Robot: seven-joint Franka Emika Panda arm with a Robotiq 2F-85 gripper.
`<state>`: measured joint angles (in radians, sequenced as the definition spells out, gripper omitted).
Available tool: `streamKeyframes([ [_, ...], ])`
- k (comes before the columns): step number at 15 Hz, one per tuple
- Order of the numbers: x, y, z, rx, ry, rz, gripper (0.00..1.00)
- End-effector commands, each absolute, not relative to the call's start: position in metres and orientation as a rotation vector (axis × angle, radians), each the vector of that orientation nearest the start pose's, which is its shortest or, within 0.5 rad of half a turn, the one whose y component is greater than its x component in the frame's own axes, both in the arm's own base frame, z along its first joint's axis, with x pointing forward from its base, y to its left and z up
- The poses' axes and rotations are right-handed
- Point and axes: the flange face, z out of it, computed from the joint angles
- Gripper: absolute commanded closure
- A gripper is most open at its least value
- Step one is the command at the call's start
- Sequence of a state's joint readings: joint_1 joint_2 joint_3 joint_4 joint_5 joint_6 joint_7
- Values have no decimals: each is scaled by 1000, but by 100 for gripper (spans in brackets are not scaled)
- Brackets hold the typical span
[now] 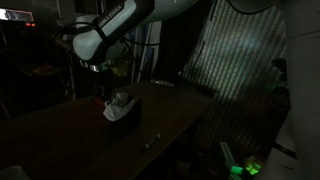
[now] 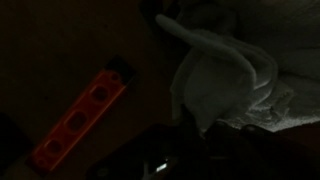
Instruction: Pick up the towel from the table and put it in the black object.
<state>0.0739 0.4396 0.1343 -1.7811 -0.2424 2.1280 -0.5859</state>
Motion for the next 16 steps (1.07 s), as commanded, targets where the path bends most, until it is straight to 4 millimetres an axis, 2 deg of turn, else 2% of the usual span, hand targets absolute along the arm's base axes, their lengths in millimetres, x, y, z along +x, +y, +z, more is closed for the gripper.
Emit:
streamKeyframes([
  [1,632,117,329,-2897,-1455,159,100],
  [6,624,101,361,-2934,-1404,90,99],
  [10,604,80,385,-2961,-1305,62,99],
  [16,573,66,381,-2973,-1223,80,99],
])
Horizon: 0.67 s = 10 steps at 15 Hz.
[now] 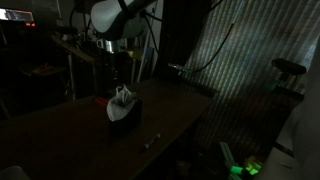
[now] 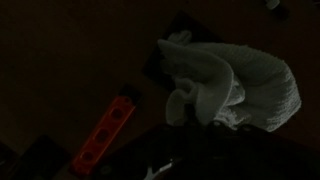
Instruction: Pick up the towel from the table and put it in the black object.
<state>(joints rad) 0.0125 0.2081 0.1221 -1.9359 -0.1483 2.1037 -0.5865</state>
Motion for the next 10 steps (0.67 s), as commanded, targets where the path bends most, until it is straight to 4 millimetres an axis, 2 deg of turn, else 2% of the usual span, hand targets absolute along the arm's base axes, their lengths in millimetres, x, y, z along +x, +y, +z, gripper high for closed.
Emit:
streamKeyframes([
  [1,569,67,378,-2967,-1218,85,99],
  [7,560,67,363,-2982,-1176,87,99],
  [10,563,60,351,-3020,-1064,75,99],
])
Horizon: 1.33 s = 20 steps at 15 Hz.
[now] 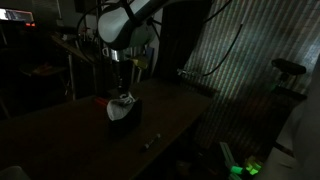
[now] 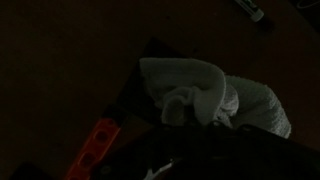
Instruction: Pick up the towel from the table and put it in the black object.
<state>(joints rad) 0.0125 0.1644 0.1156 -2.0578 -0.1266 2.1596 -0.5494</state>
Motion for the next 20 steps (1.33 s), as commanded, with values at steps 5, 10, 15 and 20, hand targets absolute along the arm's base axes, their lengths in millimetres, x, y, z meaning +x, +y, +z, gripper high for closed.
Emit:
streamKeyframes([
  [5,562,51,320,-3054,-896,141,99],
  [10,557,50,288,-3046,-816,234,99],
  [15,556,47,279,-3044,-754,245,99],
  [20,556,42,288,-3069,-714,207,99],
])
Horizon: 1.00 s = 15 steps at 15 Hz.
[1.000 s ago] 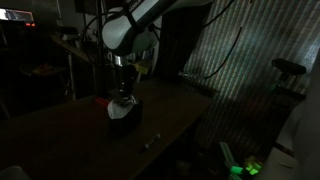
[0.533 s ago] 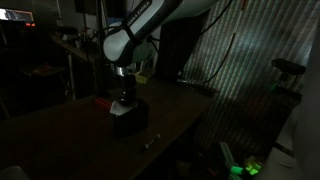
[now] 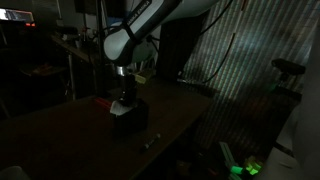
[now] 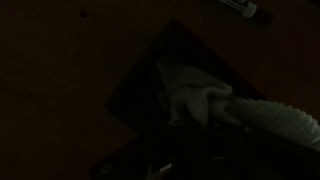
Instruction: Pick up the towel from the table and put it in the black object.
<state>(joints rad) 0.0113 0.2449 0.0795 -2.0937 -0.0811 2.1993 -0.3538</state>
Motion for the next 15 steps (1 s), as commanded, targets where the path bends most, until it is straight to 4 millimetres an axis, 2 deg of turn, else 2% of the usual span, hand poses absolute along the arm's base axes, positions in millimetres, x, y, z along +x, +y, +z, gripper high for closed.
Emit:
streamKeyframes([
  [1,556,38,295,-3102,-677,180,99],
  [4,554,29,310,-3173,-537,83,99],
  [8,549,28,336,-3294,-382,-91,99],
  [11,544,40,347,-3363,-309,-144,99],
  [15,535,59,347,-3410,-283,-162,99],
])
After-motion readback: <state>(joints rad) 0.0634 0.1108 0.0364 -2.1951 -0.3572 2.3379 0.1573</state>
